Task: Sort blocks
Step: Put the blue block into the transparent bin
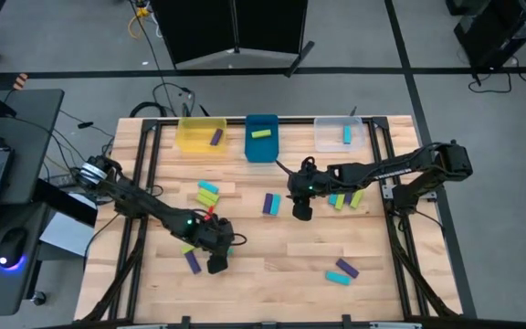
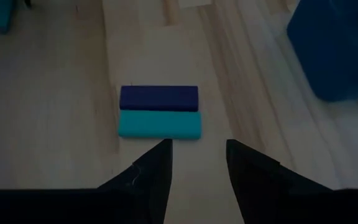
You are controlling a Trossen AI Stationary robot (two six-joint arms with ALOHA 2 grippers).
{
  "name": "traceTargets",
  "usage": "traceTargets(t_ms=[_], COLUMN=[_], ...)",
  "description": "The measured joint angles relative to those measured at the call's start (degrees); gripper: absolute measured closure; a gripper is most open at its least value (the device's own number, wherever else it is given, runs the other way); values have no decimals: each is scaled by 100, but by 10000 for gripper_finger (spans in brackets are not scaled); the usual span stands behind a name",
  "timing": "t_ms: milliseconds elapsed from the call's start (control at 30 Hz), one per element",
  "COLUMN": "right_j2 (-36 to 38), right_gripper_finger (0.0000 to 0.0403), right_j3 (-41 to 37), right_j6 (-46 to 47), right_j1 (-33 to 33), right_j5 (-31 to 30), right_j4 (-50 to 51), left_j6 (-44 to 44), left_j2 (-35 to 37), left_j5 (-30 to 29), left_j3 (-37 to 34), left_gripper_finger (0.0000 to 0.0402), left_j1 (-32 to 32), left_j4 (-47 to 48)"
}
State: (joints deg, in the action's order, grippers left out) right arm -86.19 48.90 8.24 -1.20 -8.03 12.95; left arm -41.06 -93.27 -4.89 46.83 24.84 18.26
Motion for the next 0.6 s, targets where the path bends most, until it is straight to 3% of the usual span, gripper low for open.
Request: traceTargets(t_ms=[200,467,600], right_j2=[0,0,0], right_gripper_finger=[240,241,241], right_j3=[0,0,0], right_j6=[104,106,106], right_j1=[119,275,320], right_j5=[-4,-4,-4], right_j4=[0,2,2], left_j6=[-107,198,559], left_j2=[-229,-356,-381], left_j5=[-145,-402,-756], left_j3=[32,285,526], left_gripper_finger=[180,295,301], left_j1=[30,115,106], left_j4=[167,612,936])
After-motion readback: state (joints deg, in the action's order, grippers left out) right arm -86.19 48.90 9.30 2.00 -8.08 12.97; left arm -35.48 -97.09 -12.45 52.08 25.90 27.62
